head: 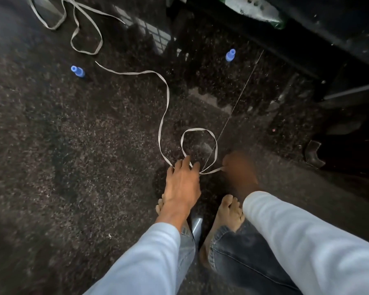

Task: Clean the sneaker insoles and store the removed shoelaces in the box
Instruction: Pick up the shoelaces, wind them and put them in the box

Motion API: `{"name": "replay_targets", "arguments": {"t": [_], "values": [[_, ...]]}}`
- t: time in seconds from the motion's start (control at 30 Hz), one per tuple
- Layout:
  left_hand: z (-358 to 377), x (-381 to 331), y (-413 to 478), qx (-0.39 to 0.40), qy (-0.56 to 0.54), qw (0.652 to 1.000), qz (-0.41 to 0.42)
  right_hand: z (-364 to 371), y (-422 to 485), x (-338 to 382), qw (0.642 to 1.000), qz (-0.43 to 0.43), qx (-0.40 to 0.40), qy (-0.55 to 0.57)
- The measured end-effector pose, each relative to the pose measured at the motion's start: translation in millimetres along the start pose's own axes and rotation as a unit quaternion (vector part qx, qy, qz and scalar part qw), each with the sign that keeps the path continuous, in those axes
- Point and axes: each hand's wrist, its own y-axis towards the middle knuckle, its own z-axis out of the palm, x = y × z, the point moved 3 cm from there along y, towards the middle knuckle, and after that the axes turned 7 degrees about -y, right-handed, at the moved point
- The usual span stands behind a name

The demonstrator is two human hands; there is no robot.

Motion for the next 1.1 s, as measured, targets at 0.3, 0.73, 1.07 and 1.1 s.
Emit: {"name": "replay_targets", "arguments": {"t": [0.3,0.73,1.07,1.1], "values": [[-16,-10,9,0.022,0.011,1.0,0.015,-2,-8,-4,0.999,0.002,-0.016,0.032],[-177,-108,-121,-0.047,-0.19,0.967,0.163,-271,-195,81,0.96,-0.155,-0.161,0.168],[-338,-221,-270,-0.102,-0.315,0.923,0.197,-478,-354,113,0.891,-0.07,-0.255,0.369],[-349,-229,-281,-0.086,-0.342,0.918,0.181,-493,-366,114,0.872,-0.06,-0.268,0.406]]}}
